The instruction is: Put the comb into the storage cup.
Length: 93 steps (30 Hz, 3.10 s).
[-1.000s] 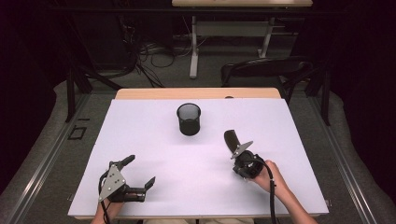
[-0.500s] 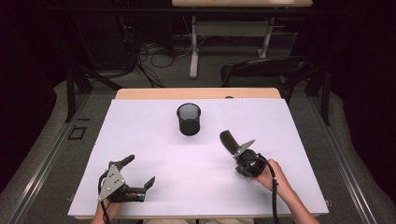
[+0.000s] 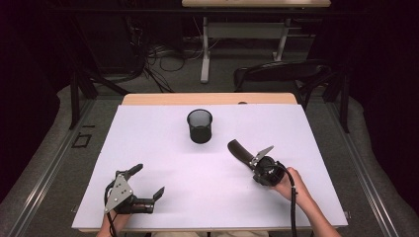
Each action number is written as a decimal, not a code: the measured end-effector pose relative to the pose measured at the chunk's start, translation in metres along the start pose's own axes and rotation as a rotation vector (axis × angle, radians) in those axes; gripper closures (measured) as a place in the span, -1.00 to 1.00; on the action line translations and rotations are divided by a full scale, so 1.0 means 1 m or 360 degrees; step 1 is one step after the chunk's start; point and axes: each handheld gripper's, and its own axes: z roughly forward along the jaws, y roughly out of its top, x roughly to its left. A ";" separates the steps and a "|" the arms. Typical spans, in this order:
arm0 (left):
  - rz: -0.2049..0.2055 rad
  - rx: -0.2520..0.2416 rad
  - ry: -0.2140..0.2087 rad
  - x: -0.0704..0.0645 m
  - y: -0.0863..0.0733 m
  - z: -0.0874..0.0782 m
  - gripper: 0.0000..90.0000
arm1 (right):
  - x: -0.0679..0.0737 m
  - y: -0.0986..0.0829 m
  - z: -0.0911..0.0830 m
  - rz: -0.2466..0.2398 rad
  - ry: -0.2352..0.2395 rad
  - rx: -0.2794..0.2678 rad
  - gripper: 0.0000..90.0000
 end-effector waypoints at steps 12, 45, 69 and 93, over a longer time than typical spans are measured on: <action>-0.0004 0.0002 0.0001 0.000 0.000 0.001 -1.00 | -0.006 -0.002 -0.002 0.0015 -0.0017 0.0011 1.00; -0.0007 0.0001 0.0001 0.001 0.000 0.000 -1.00 | -0.015 -0.005 -0.009 0.0033 0.0005 -0.0028 0.91; -0.0007 0.0002 0.0009 0.000 0.000 -0.001 -1.00 | -0.006 -0.001 -0.038 -0.0012 0.0019 -0.0085 -0.45; -0.0014 0.0007 0.0005 0.001 -0.001 -0.001 -1.00 | -0.015 0.027 -0.043 -0.0059 -0.0047 -0.0070 -1.00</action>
